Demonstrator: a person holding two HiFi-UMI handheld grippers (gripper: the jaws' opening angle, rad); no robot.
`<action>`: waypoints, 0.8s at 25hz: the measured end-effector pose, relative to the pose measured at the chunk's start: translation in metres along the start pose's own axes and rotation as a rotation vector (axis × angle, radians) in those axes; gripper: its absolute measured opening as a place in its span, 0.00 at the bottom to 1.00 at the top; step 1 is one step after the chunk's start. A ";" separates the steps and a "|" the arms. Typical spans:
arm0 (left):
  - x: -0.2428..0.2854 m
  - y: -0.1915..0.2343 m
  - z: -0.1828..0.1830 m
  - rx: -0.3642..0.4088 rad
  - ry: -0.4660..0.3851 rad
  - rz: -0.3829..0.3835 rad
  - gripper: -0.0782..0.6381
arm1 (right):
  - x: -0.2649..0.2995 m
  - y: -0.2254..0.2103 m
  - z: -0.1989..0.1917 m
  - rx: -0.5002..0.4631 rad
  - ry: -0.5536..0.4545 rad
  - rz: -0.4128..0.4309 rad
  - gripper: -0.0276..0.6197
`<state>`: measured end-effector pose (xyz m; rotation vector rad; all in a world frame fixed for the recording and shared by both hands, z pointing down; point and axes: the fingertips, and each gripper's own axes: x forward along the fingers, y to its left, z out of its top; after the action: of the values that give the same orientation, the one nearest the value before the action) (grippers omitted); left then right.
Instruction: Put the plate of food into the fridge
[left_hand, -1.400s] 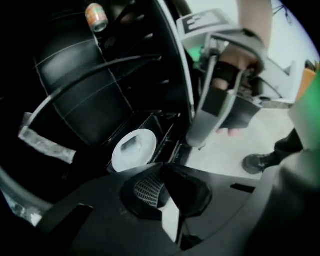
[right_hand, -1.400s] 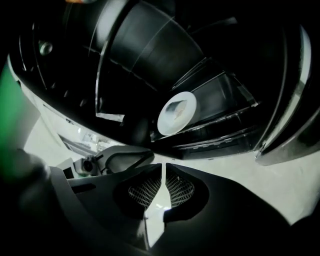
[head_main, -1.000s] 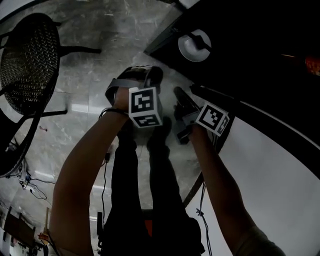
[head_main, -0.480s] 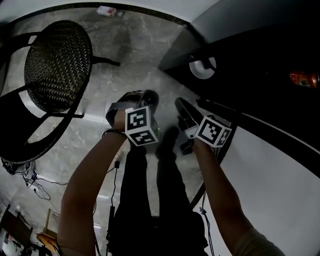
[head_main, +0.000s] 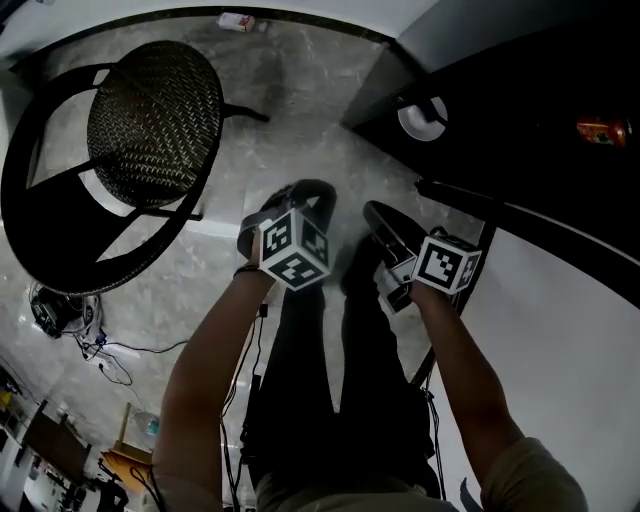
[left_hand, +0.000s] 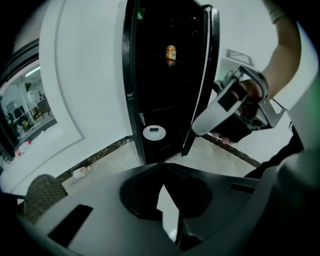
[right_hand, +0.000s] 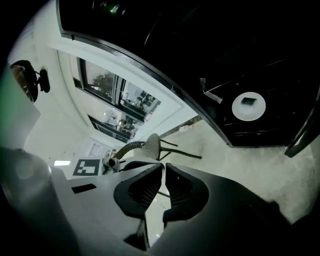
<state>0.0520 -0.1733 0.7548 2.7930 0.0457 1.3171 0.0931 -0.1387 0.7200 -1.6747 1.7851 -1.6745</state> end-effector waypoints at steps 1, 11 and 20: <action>-0.009 -0.001 -0.001 -0.038 -0.005 -0.001 0.12 | -0.004 0.008 -0.007 0.008 0.010 0.010 0.09; -0.085 -0.010 0.019 -0.260 -0.083 -0.085 0.12 | -0.026 0.098 -0.040 -0.276 0.184 0.024 0.09; -0.145 -0.015 0.049 -0.309 -0.117 -0.115 0.12 | -0.050 0.166 -0.038 -0.356 0.202 0.022 0.09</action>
<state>-0.0026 -0.1668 0.6109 2.5575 -0.0017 1.0335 -0.0130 -0.1222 0.5782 -1.6520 2.3037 -1.6426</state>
